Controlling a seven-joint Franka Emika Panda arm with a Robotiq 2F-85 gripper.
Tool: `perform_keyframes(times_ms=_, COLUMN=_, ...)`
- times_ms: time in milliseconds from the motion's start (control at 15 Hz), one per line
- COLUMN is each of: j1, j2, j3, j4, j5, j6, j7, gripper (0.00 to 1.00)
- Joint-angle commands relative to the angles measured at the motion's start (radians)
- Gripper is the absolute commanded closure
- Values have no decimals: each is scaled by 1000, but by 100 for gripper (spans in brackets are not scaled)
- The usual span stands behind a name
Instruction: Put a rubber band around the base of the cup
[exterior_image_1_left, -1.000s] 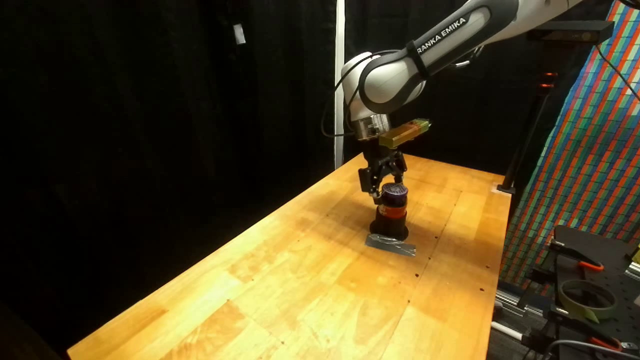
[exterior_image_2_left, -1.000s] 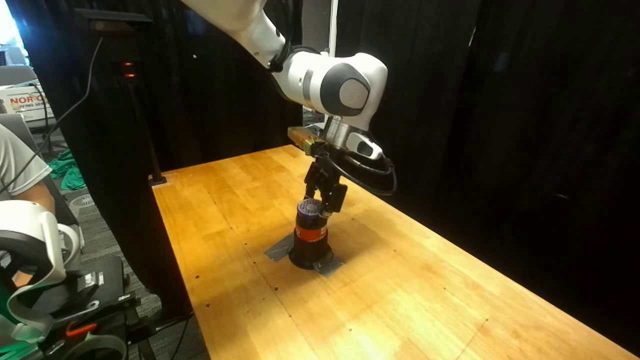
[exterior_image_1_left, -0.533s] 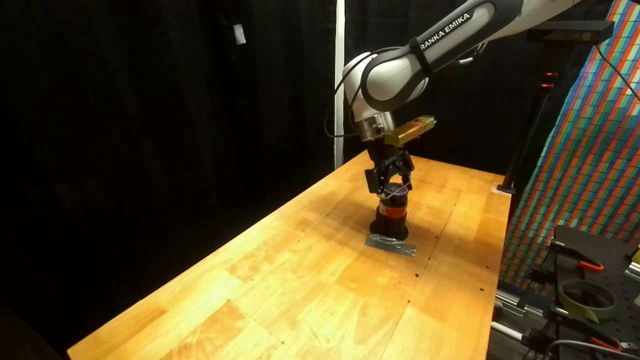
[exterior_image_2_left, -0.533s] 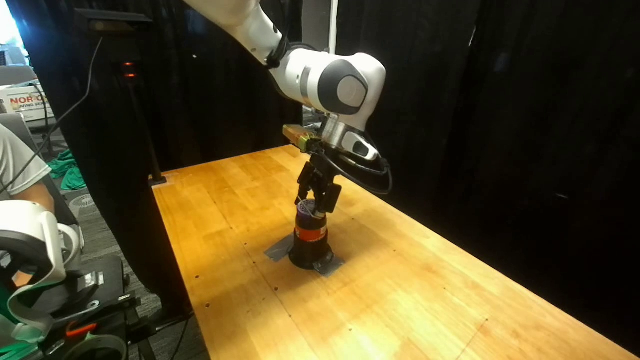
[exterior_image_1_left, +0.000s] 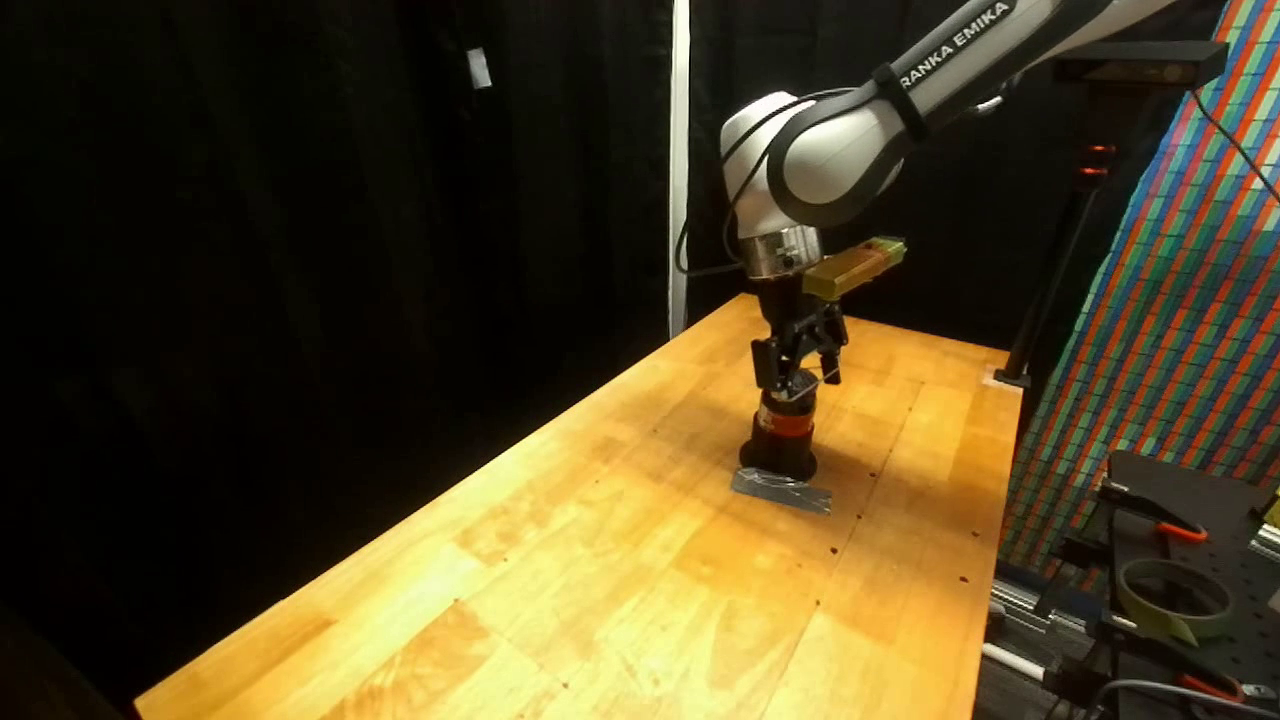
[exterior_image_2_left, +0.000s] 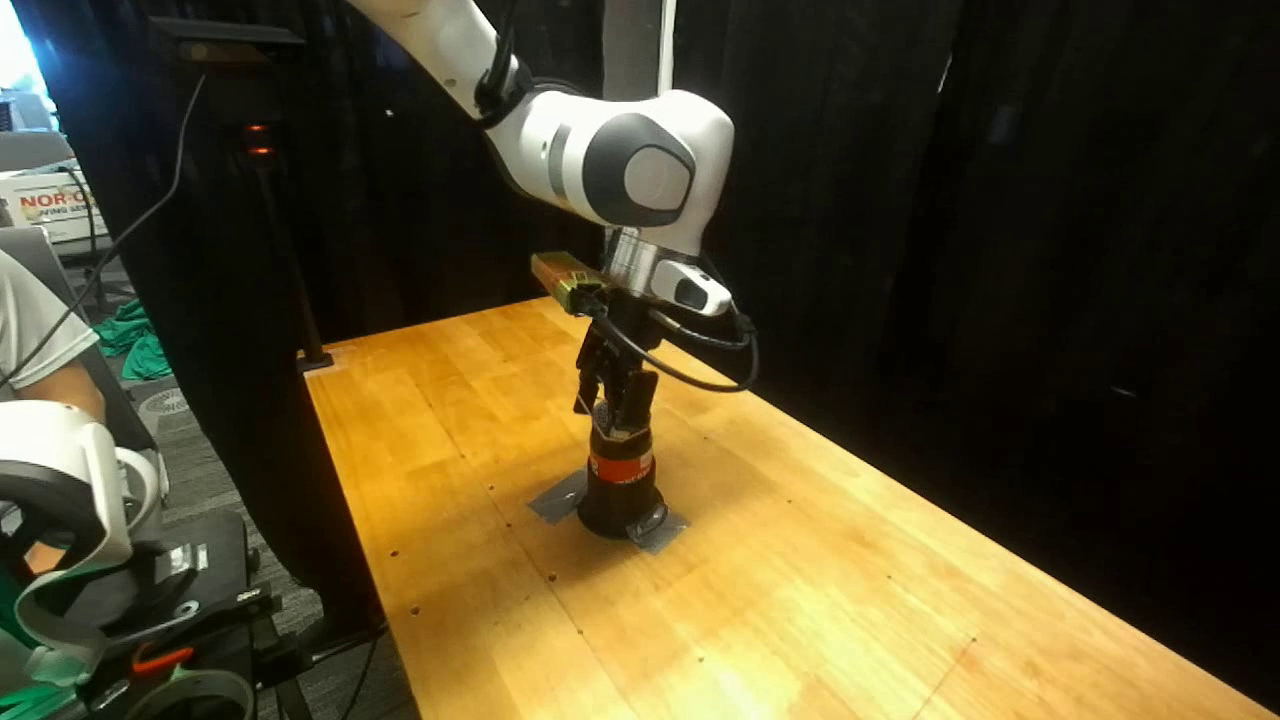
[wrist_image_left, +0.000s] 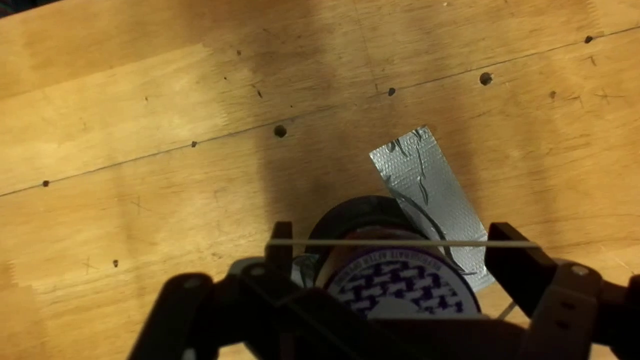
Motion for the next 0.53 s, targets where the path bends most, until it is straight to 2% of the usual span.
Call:
perform_keyframes(times_ms=0, j1=29, j2=-123, j3=-12, j4=-199, j5=-30, j6=150, j7=63, gripper=0)
perform_keyframes(times_ms=200, j1=38, j2=-176, j3=-16, j4=-306, j5=-56, j6=279, j7=118, gripper=0)
perform_keyframes(times_ms=267, j1=41, j2=-192, j3=-20, j4=-340, j5=-67, j6=326, j7=142, gripper=15)
perform_keyframes(times_ms=467, j1=46, j2=-235, j3=-30, j4=-428, j5=-96, j6=462, j7=217, gripper=42)
